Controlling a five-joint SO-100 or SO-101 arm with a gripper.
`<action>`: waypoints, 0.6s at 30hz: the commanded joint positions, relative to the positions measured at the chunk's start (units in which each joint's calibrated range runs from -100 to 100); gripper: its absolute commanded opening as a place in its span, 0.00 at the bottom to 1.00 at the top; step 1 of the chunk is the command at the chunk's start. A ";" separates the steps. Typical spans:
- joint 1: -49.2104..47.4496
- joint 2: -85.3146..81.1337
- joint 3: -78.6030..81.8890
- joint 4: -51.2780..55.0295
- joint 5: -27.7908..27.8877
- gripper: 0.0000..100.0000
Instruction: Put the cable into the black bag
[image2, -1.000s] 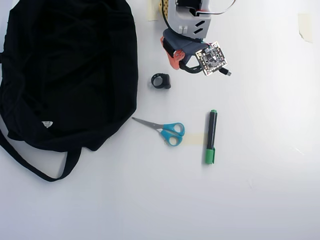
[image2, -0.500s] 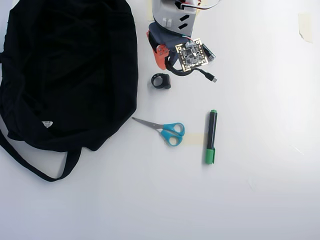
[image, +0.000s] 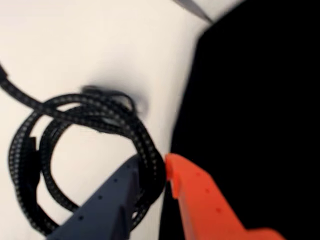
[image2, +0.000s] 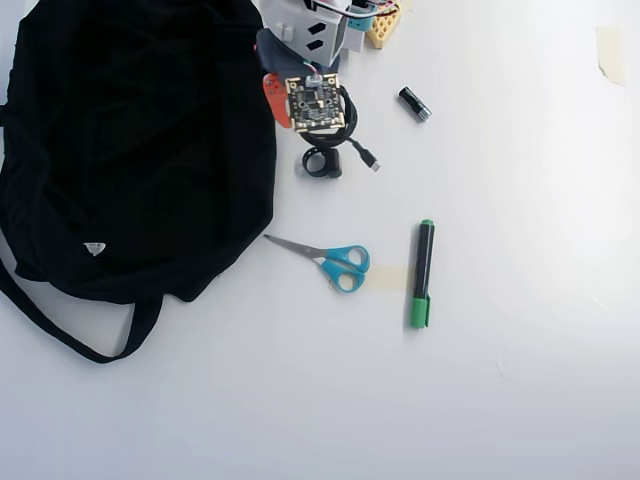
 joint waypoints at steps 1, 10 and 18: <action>5.18 -2.28 -2.71 -0.22 -0.17 0.02; 16.55 -1.11 -2.53 -5.39 -2.16 0.02; 25.23 -0.86 -1.72 -16.58 -14.06 0.02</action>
